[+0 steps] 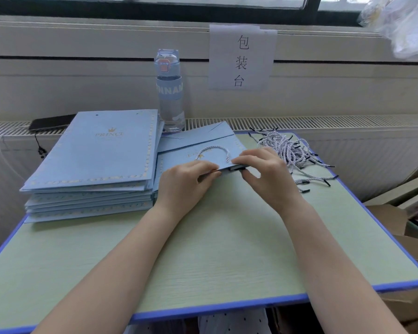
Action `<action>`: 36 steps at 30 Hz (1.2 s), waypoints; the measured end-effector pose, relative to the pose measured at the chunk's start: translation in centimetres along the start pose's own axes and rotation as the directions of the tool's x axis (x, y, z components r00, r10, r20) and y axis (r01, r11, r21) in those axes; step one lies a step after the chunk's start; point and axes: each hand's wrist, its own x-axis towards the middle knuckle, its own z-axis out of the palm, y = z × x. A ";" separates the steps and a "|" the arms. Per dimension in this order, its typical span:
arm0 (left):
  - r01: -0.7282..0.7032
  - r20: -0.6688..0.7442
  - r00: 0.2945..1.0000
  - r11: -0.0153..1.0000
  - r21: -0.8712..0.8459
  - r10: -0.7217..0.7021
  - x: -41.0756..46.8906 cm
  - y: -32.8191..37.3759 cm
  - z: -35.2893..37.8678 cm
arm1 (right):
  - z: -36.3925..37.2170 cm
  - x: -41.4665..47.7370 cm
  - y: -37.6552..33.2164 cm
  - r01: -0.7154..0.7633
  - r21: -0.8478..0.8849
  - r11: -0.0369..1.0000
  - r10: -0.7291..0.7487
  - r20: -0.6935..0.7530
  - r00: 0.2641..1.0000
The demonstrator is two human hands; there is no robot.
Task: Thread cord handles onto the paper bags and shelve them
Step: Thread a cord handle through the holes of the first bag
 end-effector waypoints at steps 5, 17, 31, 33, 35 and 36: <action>-0.230 -0.031 0.970 0.955 0.188 0.240 0.5 -0.5 -0.1 | -0.1 0.3 -0.7 0.027 -0.009 1.000 -0.029 -0.263 0.964; 0.160 -0.237 0.946 0.953 -0.258 -0.223 2.4 -1.8 -3.3 | -1.3 0.6 -0.6 -0.138 0.437 0.889 0.323 -0.384 0.865; 0.337 -0.151 0.872 0.797 -0.502 -0.465 2.7 -1.4 -4.2 | -2.4 1.1 -1.1 -0.151 0.739 0.657 0.484 -0.259 0.836; 0.324 -0.178 0.850 0.760 -0.564 -0.495 3.1 -1.0 -4.6 | -2.1 1.1 -0.9 -0.287 0.680 0.675 0.488 -0.119 0.865; 0.293 -0.213 0.835 0.738 -0.608 -0.507 3.6 -0.5 -5.1 | -1.7 1.0 -0.7 -0.371 0.616 0.695 0.486 -0.022 0.874; 0.283 -0.226 0.825 0.725 -0.628 -0.518 3.7 -0.4 -5.2 | -1.5 0.9 -0.7 -0.395 0.602 0.694 0.495 -0.001 0.869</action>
